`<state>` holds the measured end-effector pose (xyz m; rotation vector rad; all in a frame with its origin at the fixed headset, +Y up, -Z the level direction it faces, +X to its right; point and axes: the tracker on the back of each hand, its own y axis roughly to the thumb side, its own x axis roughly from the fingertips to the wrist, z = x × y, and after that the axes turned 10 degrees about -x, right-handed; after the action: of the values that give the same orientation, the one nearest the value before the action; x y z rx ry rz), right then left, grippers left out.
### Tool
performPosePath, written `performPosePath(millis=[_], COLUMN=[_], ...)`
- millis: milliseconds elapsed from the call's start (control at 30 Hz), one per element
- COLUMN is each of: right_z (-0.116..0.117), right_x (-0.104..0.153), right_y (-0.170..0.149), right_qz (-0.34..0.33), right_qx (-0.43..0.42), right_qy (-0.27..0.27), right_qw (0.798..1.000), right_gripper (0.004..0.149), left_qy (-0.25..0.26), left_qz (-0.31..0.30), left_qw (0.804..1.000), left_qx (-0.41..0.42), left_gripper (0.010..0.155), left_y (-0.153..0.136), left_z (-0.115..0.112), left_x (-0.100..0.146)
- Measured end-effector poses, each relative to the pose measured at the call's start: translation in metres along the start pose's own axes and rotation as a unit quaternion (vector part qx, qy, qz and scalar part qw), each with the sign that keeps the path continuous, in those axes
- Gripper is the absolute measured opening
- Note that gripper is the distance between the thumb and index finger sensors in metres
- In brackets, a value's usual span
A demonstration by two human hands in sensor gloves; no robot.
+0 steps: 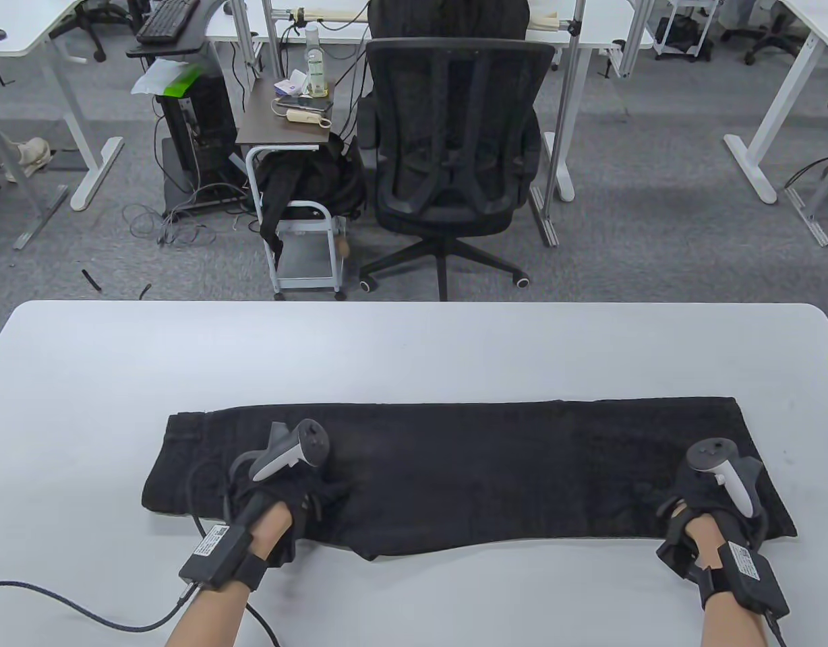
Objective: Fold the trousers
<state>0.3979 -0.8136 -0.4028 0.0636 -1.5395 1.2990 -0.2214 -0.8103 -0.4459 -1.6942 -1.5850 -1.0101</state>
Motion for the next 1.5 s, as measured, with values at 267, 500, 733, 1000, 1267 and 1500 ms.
performPosePath(millis=[267,500,733,1000,1267,1500], right_z=[-0.028,-0.015,-0.010,-0.025,-0.043,-0.050], right_x=[0.024,0.017,-0.007,-0.016,0.005,0.008], right_y=[0.006,0.014,0.006,0.000,-0.013,-0.037], right_qz=[0.032,-0.063,-0.009,0.024,0.087,0.123], right_qx=[0.035,-0.035,-0.020,-0.043,-0.031,-0.048], right_qy=[0.013,-0.007,0.024,0.001,-0.076,-0.102], right_qw=[0.999,0.997,0.999,0.999,0.993,0.986], right_gripper=[0.089,0.083,0.092,0.097,0.093,0.089], left_qy=[-0.016,-0.002,-0.042,-0.049,-0.050,-0.050], left_qz=[0.000,-0.107,-0.121,-0.121,-0.116,-0.115], left_qw=[1.000,0.994,0.991,0.991,0.991,0.992], left_qx=[0.000,-0.016,-0.034,-0.037,-0.033,-0.031], left_gripper=[0.086,0.086,0.086,0.087,0.086,0.086], left_y=[-0.008,0.052,0.068,0.067,0.068,0.070], left_z=[-0.003,-0.008,-0.027,-0.028,-0.027,-0.027], left_x=[0.015,0.039,0.042,0.042,0.041,0.043])
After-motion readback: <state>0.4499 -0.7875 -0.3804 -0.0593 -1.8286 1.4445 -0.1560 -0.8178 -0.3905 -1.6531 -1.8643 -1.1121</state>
